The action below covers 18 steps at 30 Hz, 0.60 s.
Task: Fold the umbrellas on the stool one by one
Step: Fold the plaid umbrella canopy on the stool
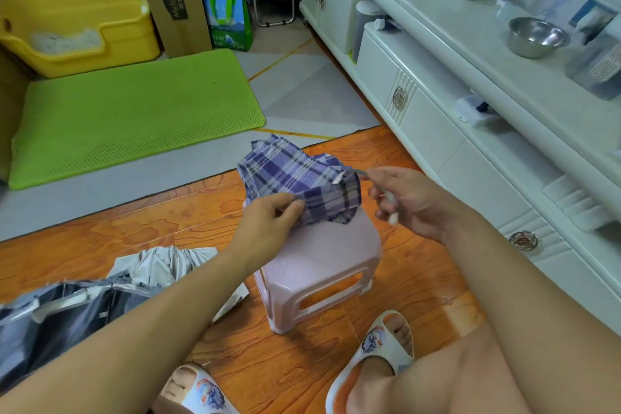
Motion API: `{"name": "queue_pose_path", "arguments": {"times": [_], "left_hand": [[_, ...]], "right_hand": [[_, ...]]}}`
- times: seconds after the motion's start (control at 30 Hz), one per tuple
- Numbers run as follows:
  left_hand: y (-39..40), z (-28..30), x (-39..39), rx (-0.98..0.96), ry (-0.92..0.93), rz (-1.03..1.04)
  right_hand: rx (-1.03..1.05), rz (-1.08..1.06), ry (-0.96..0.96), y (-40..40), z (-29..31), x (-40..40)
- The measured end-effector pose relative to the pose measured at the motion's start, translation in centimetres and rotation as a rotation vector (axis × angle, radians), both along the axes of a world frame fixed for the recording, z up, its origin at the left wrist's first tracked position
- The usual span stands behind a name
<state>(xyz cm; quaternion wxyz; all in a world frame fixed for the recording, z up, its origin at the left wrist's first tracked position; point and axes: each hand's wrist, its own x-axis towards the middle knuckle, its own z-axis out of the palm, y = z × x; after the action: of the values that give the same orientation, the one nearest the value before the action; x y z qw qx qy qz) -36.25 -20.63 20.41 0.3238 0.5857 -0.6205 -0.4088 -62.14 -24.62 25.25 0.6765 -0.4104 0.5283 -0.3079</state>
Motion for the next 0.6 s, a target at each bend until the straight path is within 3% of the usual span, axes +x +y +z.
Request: {"name": "queue_pose_path", "arguments": {"times": [0.13,0.37,0.5,0.6], "left_hand": [[-0.2,0.7,0.8,0.138,-0.031,-0.116],[0.7,0.4,0.2,0.256,0.019,-0.269],[1.2,0.0,-0.3,0.146,-0.031,-0.151],[1.4,0.5,-0.5,0.115,0.020,0.006]], "right_hand": [[-0.159,-0.169,0.013,-0.7,0.6,-0.8],[-0.152,-0.302,-0.097,-1.3,1.3,-0.3],[-0.178,-0.269,-0.173,-1.5,1.9,0.5],[-0.193,-0.230,-0.406,-1.6,2.4,1.2]]}}
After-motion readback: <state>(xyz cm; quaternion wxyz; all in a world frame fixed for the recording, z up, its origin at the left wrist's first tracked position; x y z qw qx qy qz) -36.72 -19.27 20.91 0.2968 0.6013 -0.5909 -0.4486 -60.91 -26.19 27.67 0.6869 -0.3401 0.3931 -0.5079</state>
